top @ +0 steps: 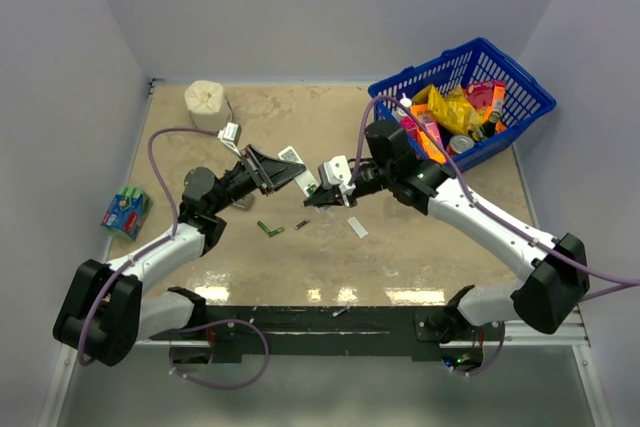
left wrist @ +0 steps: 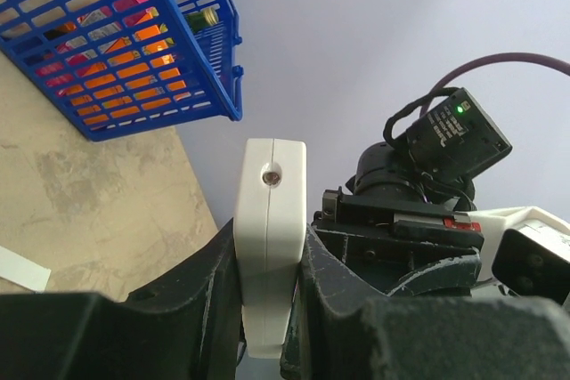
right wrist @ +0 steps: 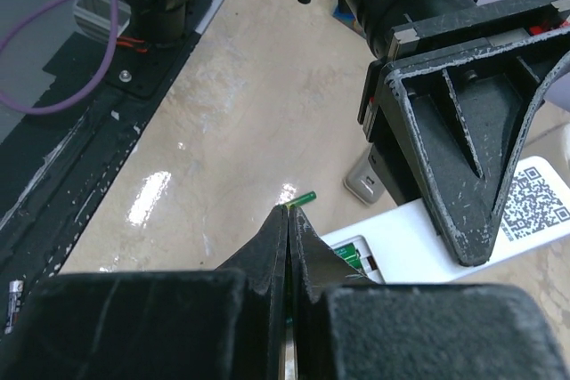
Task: Load the batteries into the remote control
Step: Load the battery into the remote control.
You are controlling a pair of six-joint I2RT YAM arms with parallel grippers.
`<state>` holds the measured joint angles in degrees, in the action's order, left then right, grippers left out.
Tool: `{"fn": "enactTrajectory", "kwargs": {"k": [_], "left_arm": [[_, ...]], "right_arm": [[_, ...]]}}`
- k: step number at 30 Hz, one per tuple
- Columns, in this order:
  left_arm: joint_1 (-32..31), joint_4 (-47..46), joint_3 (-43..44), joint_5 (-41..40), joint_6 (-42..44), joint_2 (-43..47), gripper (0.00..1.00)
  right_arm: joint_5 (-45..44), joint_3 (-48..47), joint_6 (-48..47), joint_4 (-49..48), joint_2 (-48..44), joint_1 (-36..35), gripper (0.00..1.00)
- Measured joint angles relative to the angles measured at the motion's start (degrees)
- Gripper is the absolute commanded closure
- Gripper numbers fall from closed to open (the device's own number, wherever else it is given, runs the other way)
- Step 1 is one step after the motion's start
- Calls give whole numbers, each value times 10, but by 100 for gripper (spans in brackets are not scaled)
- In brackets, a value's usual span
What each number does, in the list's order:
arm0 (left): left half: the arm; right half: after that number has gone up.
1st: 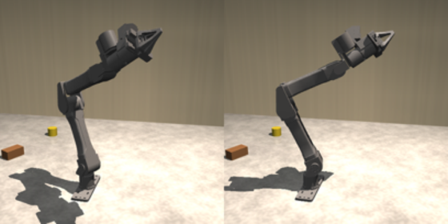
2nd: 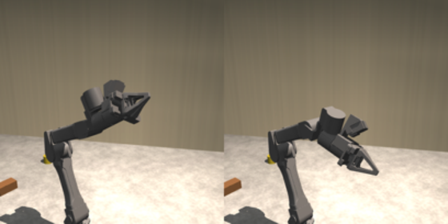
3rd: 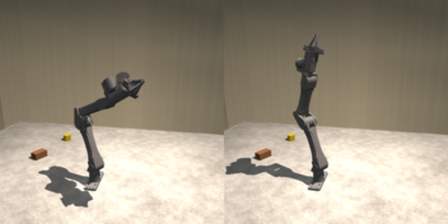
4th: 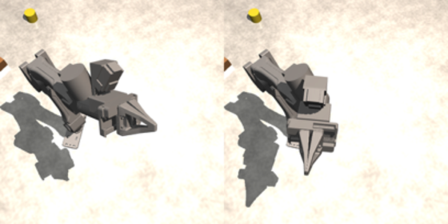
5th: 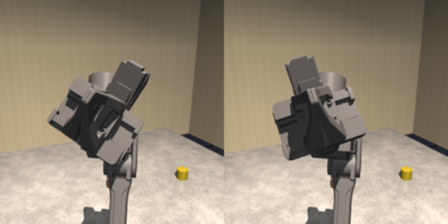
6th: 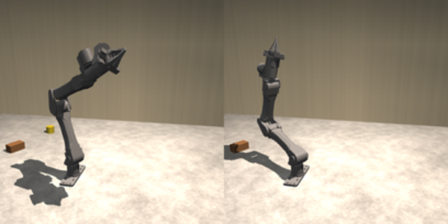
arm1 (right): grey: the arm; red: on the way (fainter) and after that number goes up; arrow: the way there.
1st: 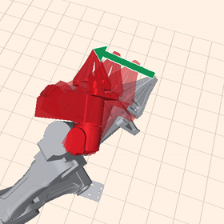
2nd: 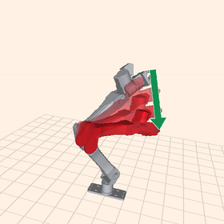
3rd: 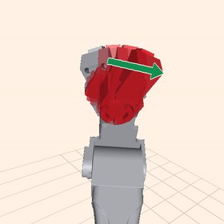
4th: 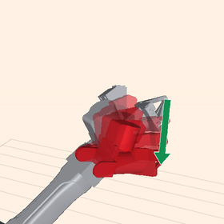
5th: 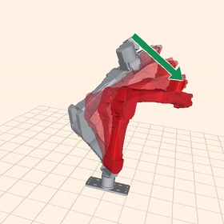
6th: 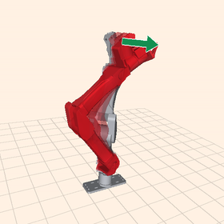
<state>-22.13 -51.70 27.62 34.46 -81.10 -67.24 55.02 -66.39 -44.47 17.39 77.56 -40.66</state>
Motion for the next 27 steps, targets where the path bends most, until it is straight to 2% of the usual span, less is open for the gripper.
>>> {"fn": "enactTrajectory", "kwargs": {"k": [7,14,27], "left_arm": [[0,-1,-4,-2,-5,2,100],[-1,16,-13,-11,-23,21,100],[-1,48,-13,-26,-23,31,100]], "right_arm": [[31,-21,16,0,22,3,100],[20,-54,30,34,19,9,78],[-34,-70,6,109,-57,17,68]]}}
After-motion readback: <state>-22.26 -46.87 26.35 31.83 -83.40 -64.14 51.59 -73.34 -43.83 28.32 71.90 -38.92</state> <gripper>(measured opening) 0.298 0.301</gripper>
